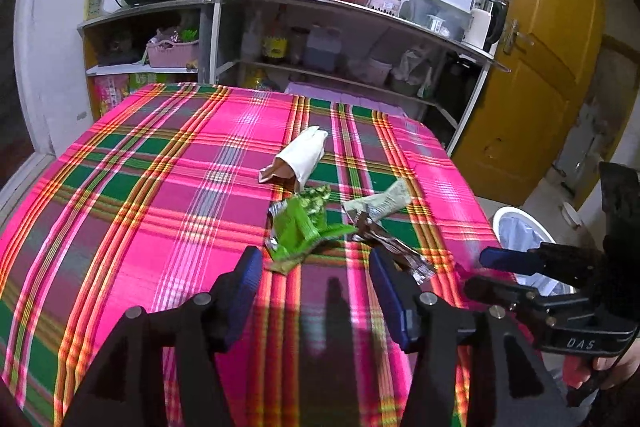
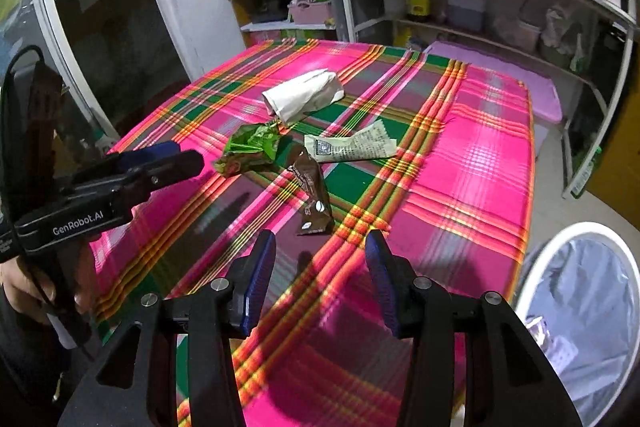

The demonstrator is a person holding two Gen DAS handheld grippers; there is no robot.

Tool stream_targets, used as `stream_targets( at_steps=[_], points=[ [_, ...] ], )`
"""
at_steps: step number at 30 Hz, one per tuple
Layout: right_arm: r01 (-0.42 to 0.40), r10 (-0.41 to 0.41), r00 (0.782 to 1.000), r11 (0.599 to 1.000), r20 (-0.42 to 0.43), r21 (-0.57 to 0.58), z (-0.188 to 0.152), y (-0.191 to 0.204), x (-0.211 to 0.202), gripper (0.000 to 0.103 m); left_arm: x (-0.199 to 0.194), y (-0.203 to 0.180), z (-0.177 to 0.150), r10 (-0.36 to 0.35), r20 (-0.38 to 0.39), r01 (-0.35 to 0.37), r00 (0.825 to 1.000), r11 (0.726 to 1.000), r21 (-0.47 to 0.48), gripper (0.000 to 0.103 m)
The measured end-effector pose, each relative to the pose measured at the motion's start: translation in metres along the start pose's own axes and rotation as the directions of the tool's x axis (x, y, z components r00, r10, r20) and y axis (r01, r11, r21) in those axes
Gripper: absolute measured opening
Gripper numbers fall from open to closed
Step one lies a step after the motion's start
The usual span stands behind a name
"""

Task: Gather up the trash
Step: 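Grasp the green snack bag with left while right grasps the brown wrapper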

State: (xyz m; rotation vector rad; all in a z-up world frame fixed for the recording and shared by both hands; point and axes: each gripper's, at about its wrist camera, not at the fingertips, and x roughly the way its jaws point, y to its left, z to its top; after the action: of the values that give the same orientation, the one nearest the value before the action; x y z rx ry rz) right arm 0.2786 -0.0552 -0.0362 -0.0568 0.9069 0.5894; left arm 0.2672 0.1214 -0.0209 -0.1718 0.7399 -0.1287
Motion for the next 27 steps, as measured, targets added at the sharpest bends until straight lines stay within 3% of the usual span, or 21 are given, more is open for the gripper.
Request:
stream_targets(
  at_steps=[10, 13, 15, 17, 20, 23, 27],
  points=[
    [-0.013, 0.012, 0.999, 1.000, -0.048, -0.016, 0.015, 0.000, 0.040, 0.047, 0.037, 0.020, 0.016, -0.045, -0.032, 0.042, 0.998, 0.995, -0.087, 0.056],
    [-0.008, 0.007, 0.998, 1.000, -0.060, -0.019, 0.014, 0.000, 0.047, 0.040, 0.046, 0.022, 0.018, -0.044, -0.046, 0.039, 0.998, 0.993, -0.108, 0.056],
    [0.010, -0.012, 0.998, 0.999, -0.054, -0.032, 0.013, 0.001, 0.048, 0.027, 0.054, 0.023, 0.018, -0.046, -0.064, 0.038, 0.997, 0.992, -0.123, 0.056],
    [0.006, -0.008, 0.998, 1.000, -0.054, -0.029, 0.013, 0.000, 0.048, 0.021, 0.061, 0.023, 0.017, -0.048, -0.084, 0.036, 0.995, 0.990, -0.136, 0.056],
    [0.008, -0.009, 0.999, 1.000, -0.051, -0.026, 0.011, -0.001, 0.045, 0.020, 0.068, 0.021, 0.013, -0.036, -0.105, 0.022, 0.994, 0.991, -0.132, 0.055],
    [0.004, -0.005, 0.999, 1.000, -0.047, -0.014, 0.008, -0.003, 0.042, 0.020, 0.068, 0.018, 0.012, -0.059, -0.104, 0.045, 0.993, 0.990, -0.135, 0.043],
    [0.005, -0.005, 0.999, 1.000, -0.041, 0.002, 0.003, -0.005, 0.037, 0.020, 0.066, 0.014, 0.010, -0.052, -0.096, 0.041, 0.994, 0.992, -0.118, 0.039]
  ],
)
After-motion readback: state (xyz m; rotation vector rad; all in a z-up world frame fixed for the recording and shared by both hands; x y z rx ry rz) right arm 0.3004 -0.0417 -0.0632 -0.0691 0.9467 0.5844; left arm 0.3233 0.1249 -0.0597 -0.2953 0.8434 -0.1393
